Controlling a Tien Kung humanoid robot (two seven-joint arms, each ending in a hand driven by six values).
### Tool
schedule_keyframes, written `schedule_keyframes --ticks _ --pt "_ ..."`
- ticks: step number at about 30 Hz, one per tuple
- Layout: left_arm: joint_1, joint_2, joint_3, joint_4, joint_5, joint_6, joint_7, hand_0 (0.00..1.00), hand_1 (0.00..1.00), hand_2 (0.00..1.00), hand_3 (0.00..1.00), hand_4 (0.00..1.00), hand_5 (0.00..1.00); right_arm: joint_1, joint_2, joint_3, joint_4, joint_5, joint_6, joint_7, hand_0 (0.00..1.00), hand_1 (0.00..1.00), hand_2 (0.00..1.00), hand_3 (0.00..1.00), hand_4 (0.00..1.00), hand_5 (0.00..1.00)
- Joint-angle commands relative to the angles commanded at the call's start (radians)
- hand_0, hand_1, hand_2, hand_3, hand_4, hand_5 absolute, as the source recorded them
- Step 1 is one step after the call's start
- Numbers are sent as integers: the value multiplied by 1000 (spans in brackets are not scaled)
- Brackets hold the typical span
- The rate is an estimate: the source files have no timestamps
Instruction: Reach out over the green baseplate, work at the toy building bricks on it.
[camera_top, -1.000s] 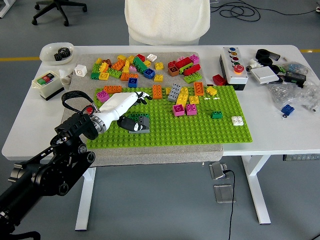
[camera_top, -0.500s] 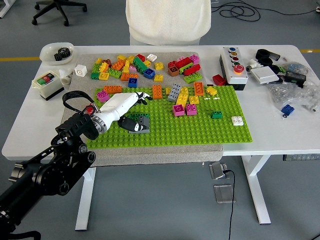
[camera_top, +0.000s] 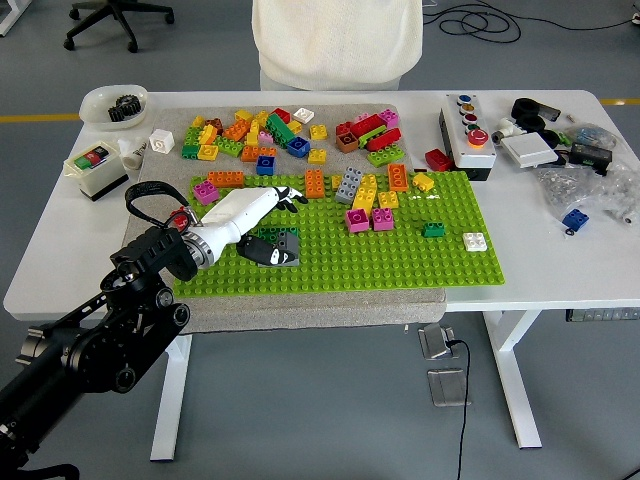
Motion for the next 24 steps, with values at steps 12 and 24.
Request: schedule_keyframes --ticks 12,24 --pt "41 13 -59 -89 -22 -28 7 779 725 726 803 942 103 -5 1 1 0 0 0 0 740 643 679 605 813 527" --pt "108 44 -97 -179 -9 -36 10 843 789 773 651 945 198 -7 3 1 0 -2 0 0 740 643 679 604 813 527"
